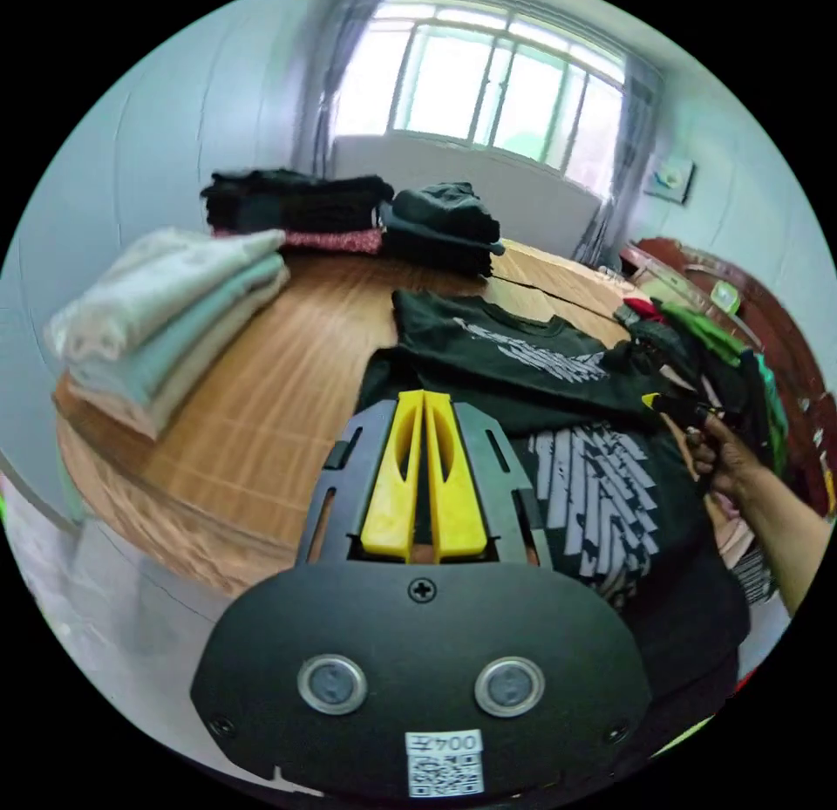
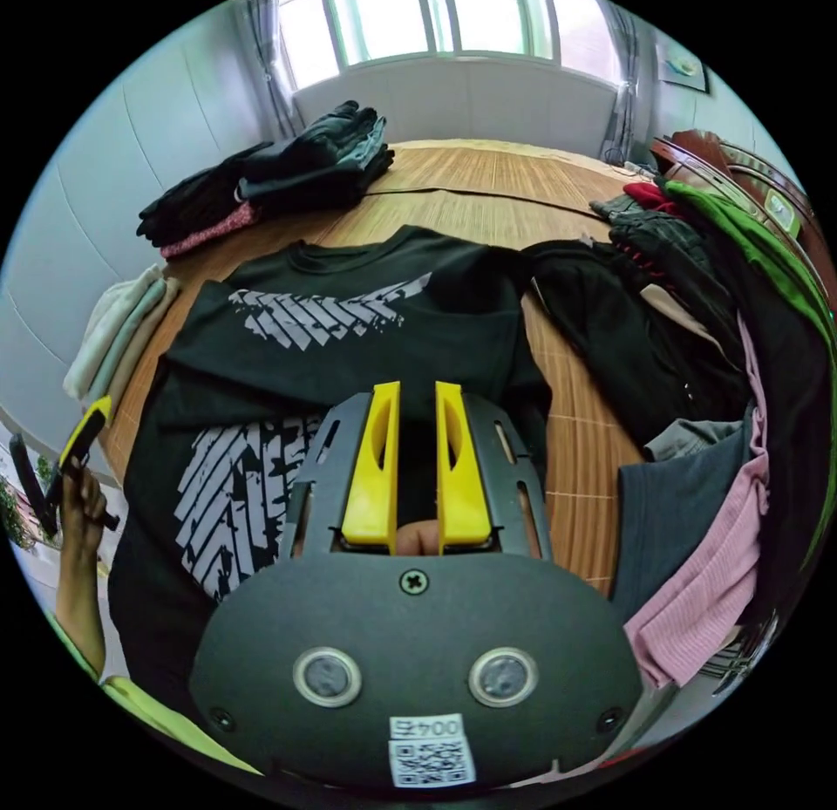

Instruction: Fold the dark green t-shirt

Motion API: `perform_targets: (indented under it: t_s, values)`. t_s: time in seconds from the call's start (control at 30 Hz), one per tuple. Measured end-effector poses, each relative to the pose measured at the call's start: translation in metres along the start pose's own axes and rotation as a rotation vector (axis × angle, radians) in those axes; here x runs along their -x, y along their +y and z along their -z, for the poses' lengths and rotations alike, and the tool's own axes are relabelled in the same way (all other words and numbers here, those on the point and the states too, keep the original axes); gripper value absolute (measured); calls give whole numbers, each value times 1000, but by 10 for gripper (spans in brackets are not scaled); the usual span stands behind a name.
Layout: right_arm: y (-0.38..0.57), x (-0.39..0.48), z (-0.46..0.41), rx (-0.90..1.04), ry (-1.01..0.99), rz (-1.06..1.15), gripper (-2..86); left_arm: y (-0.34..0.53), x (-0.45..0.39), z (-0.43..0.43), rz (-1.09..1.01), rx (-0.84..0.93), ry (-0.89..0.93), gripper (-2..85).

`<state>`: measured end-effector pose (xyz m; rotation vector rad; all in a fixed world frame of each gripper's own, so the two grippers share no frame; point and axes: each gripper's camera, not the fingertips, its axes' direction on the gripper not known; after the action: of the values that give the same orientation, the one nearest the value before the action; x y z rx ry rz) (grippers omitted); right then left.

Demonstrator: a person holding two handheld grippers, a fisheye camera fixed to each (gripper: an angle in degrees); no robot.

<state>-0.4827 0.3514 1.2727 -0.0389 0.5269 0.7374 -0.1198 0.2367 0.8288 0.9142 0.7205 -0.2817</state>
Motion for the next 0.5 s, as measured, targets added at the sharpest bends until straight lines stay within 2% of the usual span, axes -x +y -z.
perform_targets:
  t_s: [0.1,0.27,0.4,0.5]
  values:
    - [6,-3,-20,23,-10,-22,76,-46,-5,-7,-178,-19,-88,13]
    - [12,-4,-39,28,-31,-63,73,-110,-9,-83,-344,114,-262,22]
    - [15,-1,-49,30,-16,-52,71,-123,-29,-130,-520,205,-384,23]
    - [17,3,-57,39,-4,-33,70,-118,-34,-151,-626,242,-554,12]
